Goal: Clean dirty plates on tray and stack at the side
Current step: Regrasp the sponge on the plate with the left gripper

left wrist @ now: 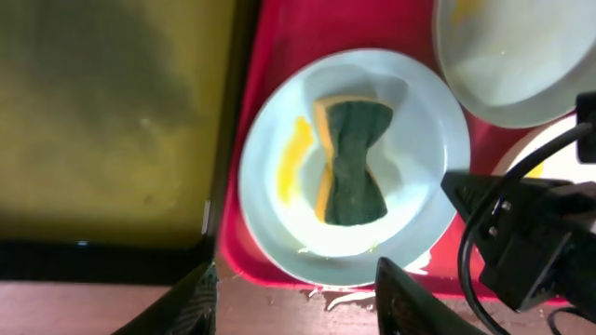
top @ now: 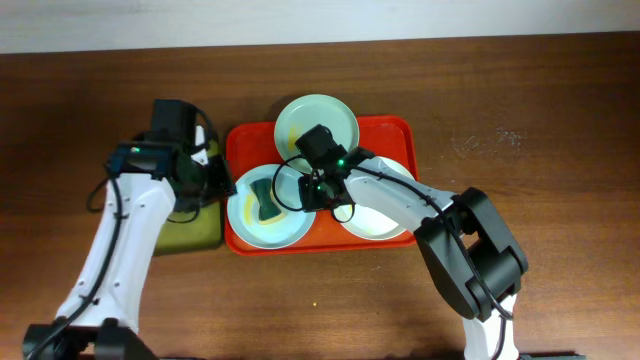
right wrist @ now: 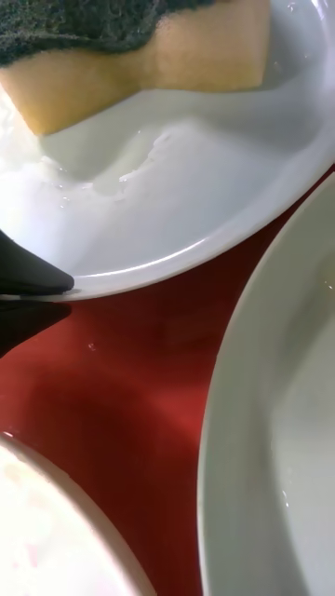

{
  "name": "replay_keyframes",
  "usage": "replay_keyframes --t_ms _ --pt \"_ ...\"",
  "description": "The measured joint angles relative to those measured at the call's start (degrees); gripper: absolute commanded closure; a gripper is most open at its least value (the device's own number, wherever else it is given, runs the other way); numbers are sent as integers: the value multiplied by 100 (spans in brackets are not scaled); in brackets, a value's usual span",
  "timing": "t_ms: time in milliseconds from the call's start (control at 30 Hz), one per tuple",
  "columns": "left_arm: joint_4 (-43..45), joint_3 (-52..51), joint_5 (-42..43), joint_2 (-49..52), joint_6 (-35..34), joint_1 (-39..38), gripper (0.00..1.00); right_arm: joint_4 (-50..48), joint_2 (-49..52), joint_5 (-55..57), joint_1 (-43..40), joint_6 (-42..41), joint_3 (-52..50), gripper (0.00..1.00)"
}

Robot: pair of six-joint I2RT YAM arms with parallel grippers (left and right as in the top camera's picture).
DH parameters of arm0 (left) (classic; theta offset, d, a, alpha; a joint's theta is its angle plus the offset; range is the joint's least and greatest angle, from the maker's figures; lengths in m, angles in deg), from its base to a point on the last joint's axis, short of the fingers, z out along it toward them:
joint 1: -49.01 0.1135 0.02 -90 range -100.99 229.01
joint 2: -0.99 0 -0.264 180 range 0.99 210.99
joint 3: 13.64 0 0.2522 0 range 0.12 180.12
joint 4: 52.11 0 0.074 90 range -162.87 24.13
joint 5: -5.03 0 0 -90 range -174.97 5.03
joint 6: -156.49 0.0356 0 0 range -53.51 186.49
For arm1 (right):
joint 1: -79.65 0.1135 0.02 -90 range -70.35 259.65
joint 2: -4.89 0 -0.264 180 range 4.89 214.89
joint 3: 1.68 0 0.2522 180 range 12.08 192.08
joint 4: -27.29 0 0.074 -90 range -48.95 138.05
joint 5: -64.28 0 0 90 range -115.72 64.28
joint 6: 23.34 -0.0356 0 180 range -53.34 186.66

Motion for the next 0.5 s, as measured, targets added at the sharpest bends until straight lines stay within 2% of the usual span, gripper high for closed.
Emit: replay_keyframes --t_ms 67,100,133,167,233,300,333,500 --pt "304 -251 63 151 -2 -151 55 -4 0 0 0 0 0 96" --pt "431 -334 79 251 -4 -212 67 -7 0 0 0 0 0 96" --pt "518 -411 94 374 -37 -269 71 -11 0 -2 0 -2 0 96" --pt "627 -457 122 496 -68 -310 71 -17 0 -2 0 4 0 96" --pt "839 -468 262 785 -101 -376 64 -24 2 -15 0 2 0 96" --pt "986 -468 411 1056 -138 -448 51 -26 2 -20 0 0 0 96" --pt "1040 -468 448 1189 -162 -494 50 -26 2 -20 0 0 0 96" --pt "1449 -483 697 1735 -177 -741 55 -39 7 -22 0 2 0 96"
